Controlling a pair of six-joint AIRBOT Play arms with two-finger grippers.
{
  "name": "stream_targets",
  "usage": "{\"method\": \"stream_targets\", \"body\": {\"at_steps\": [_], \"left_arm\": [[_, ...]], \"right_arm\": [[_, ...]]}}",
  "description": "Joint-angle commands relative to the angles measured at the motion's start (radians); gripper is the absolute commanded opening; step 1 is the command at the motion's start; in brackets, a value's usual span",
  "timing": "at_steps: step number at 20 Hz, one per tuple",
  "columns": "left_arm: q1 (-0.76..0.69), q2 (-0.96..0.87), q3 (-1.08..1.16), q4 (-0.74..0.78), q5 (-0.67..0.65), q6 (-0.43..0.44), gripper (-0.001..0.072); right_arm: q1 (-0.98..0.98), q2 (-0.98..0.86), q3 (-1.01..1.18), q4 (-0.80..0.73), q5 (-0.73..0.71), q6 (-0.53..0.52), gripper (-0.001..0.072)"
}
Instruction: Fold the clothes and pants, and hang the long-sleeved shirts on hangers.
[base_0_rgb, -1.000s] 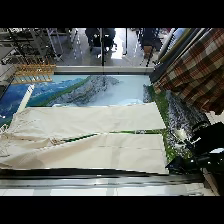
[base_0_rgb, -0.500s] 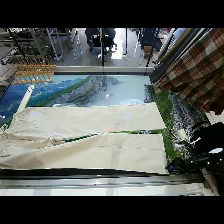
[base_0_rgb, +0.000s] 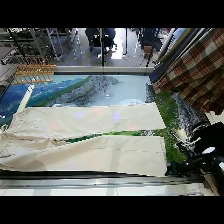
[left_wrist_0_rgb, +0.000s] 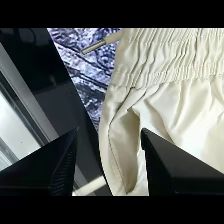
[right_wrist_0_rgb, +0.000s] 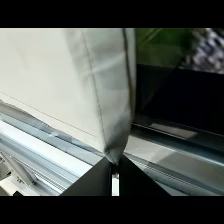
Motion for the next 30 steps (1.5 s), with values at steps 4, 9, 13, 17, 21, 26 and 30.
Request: {"method": "stream_targets", "body": {"at_steps": [4,9,13,17,21,26,30], "left_arm": [[-0.001,-0.001,0.000,-0.003,-0.042,0.056,0.0453],[-0.002,-0.018,-0.001,-0.002,-0.061,0.052,0.0550],[-0.021,-0.043,-0.077,-0.020,-0.026,0.053,0.0550],[-0.047,-0.051,-0.142,-0.134,0.117,0.053,0.0460],[-0.089,-0.065,-0.142,-0.172,0.160,0.056,0.0006],[-0.010,0.032,-0.085,-0.166,0.024,0.164,0.0005],[0.071,0.102,0.115,-0.269,-0.145,0.112,0.0003]], "right_arm": [[0.006,0.029,0.119,0.063,-0.045,0.008,0.0019],[0.006,0.116,0.215,0.088,-0.048,0.062,0.0019],[0.006,0.144,0.219,0.154,-0.037,0.062,0.0019],[0.006,0.144,0.219,0.156,0.003,0.061,0.0019],[0.006,0.144,0.219,0.154,0.018,0.061,0.0020],[0.005,0.256,0.219,-0.032,0.058,0.060,0.0018],[0.021,0.372,0.291,-0.037,0.039,0.080,0.0016]]}}
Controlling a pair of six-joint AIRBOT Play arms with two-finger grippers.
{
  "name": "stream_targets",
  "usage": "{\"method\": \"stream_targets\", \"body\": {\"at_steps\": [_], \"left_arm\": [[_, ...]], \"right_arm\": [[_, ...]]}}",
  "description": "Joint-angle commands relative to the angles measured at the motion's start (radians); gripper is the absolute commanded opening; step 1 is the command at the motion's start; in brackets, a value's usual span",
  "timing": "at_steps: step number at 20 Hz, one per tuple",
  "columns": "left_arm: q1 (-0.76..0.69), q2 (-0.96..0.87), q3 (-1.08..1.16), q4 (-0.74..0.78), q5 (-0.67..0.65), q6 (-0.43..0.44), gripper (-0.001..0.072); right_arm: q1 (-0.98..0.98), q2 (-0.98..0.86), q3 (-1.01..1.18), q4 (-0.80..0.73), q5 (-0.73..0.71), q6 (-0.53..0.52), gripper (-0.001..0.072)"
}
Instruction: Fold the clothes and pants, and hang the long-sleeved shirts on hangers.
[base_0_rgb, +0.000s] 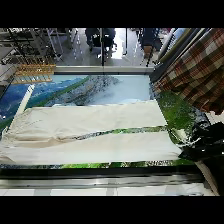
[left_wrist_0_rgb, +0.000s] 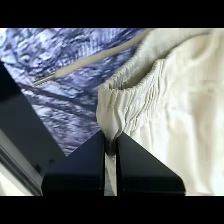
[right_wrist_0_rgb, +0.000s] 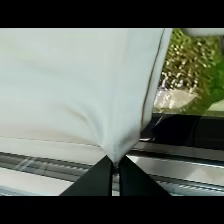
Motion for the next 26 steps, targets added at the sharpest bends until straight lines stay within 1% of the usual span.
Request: {"method": "stream_targets", "body": {"at_steps": [1,2,3,4,6,7,8,10,13,15,16,18,19,20,21,22,23,24,25,26], "left_arm": [[0.032,0.042,0.174,-0.101,-0.153,-0.030,0.0003],[0.003,0.042,0.214,-0.123,-0.172,-0.034,0.0003],[-0.043,0.042,0.242,-0.122,-0.161,-0.051,0.0003],[-0.091,0.036,0.254,-0.121,-0.119,-0.085,0.0004],[-0.199,0.005,0.255,-0.121,0.026,-0.193,0.0004],[-0.246,-0.017,0.255,-0.126,0.097,-0.234,0.0004],[-0.296,-0.047,0.256,-0.142,0.174,-0.267,0.0004],[-0.370,-0.113,0.256,-0.221,0.313,-0.303,0.0003],[-0.445,-0.222,0.256,-0.380,0.480,-0.296,0.0004],[-0.482,-0.283,0.256,-0.438,0.579,-0.295,0.0005],[-0.499,-0.308,0.256,-0.446,0.617,-0.294,0.0007],[-0.529,-0.346,0.256,-0.459,0.662,-0.285,0.0009],[-0.542,-0.356,0.256,-0.458,0.683,-0.283,0.0065],[-0.549,-0.357,0.256,-0.458,0.698,-0.269,0.0269],[-0.549,-0.352,0.256,-0.458,0.690,-0.257,0.0523],[-0.541,-0.339,0.256,-0.458,0.660,-0.241,0.0703],[-0.524,-0.322,0.256,-0.456,0.619,-0.189,0.0706],[-0.498,-0.299,0.256,-0.452,0.549,-0.096,0.0705],[-0.471,-0.278,0.256,-0.430,0.473,-0.034,0.0696],[-0.442,-0.254,0.256,-0.357,0.380,-0.026,0.0692]], "right_arm": [[0.039,0.060,0.085,-0.048,-0.055,0.055,0.0016],[0.078,0.045,0.124,-0.049,-0.102,0.087,0.0016],[0.133,0.014,0.165,-0.050,-0.172,0.126,0.0015],[0.192,-0.029,0.205,-0.055,-0.243,0.152,0.0015],[0.315,-0.171,0.319,-0.112,-0.365,0.240,0.0015],[0.364,-0.266,0.402,-0.142,-0.399,0.279,0.0015],[0.397,-0.364,0.492,-0.163,-0.413,0.307,0.0015],[0.439,-0.568,0.701,-0.179,-0.415,0.343,0.0016],[0.467,-0.831,1.008,-0.175,-0.424,0.387,0.0016],[0.487,-0.961,1.169,-0.161,-0.459,0.418,0.0016],[0.499,-1.009,1.224,-0.139,-0.491,0.418,0.0019],[0.523,-1.059,1.249,-0.075,-0.628,0.416,0.0028],[0.532,-1.064,1.245,-0.055,-0.685,0.416,0.0187],[0.534,-1.062,1.246,-0.059,-0.705,0.404,0.0365],[0.530,-1.051,1.246,-0.074,-0.669,0.401,0.0456],[0.513,-1.036,1.245,-0.092,-0.587,0.431,0.0518],[0.483,-1.024,1.245,-0.092,-0.465,0.472,0.0522],[0.448,-1.013,1.234,-0.070,-0.342,0.472,0.0522],[0.414,-0.994,1.205,-0.026,-0.258,0.460,0.0521],[0.385,-0.965,1.155,0.030,-0.198,0.435,0.0519]]}}
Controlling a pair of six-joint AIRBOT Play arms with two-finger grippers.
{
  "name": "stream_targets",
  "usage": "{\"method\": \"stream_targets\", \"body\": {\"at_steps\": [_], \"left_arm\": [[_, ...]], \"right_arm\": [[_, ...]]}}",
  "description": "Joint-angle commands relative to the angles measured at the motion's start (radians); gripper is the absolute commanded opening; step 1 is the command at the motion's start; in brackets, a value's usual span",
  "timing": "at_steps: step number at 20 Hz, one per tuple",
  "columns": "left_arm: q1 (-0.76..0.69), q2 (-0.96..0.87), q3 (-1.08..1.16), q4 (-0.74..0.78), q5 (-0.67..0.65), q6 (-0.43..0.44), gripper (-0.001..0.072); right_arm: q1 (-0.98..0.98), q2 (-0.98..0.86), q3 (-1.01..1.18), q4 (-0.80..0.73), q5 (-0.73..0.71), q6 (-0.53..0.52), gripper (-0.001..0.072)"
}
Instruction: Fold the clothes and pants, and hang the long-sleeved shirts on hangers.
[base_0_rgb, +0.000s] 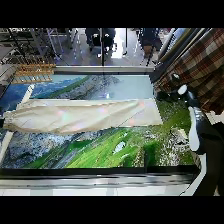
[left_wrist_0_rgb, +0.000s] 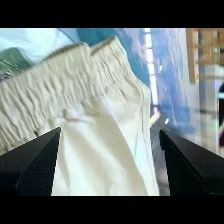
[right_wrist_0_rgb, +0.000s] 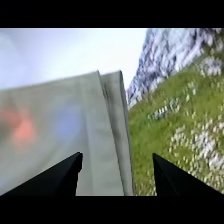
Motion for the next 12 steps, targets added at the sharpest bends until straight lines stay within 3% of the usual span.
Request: {"method": "stream_targets", "body": {"at_steps": [1,3,5,7,12], "left_arm": [[0.073,0.063,0.000,0.203,-0.259,0.106,0.0656],[0.091,0.078,0.000,0.516,-0.397,-0.044,0.0596],[0.084,0.065,-0.002,0.674,-0.477,-0.117,0.0598],[0.067,0.041,-0.003,0.624,-0.487,-0.113,0.0651],[-0.039,-0.045,-0.003,0.513,-0.360,-0.113,0.0657]], "right_arm": [[-0.086,0.077,-0.119,0.156,0.262,-0.028,0.0518],[-0.117,0.162,-0.290,0.211,0.280,-0.027,0.0516],[-0.134,0.211,-0.415,0.226,0.282,-0.025,0.0521],[-0.134,0.206,-0.450,0.234,0.274,-0.015,0.0521],[-0.134,0.200,-0.455,0.226,0.108,0.011,0.0523]]}}
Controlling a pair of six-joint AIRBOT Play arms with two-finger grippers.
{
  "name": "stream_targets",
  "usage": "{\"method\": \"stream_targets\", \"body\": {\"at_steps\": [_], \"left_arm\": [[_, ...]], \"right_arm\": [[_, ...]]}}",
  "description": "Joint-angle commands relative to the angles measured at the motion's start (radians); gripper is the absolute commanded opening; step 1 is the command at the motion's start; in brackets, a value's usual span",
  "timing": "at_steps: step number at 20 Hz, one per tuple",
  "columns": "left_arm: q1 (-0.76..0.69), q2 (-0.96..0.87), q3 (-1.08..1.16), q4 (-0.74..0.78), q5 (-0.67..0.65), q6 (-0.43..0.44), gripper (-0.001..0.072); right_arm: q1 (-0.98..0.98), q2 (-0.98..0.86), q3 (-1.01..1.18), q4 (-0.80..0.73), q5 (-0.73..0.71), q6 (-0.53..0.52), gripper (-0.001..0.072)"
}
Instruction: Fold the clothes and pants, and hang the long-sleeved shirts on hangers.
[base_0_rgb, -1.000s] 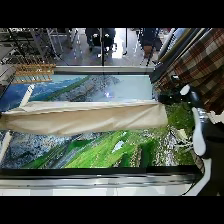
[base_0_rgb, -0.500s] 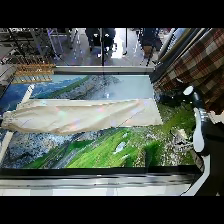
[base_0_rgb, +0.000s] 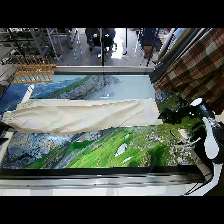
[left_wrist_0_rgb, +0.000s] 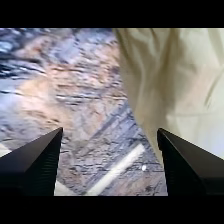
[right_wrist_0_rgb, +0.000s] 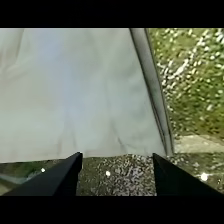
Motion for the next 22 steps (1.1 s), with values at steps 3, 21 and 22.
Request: {"method": "stream_targets", "body": {"at_steps": [3,21,22], "left_arm": [[-0.108,-0.066,0.000,-0.100,0.167,-0.013,0.0656],[-0.099,-0.083,0.167,-0.166,0.040,0.085,0.0004],[-0.089,-0.072,0.204,-0.114,-0.010,0.085,0.0003]], "right_arm": [[-0.004,0.003,-0.022,-0.076,-0.144,0.013,0.0580],[0.027,-0.058,0.026,0.114,0.114,-0.189,0.0018],[0.028,-0.047,0.027,0.095,0.176,-0.189,0.0018]]}}
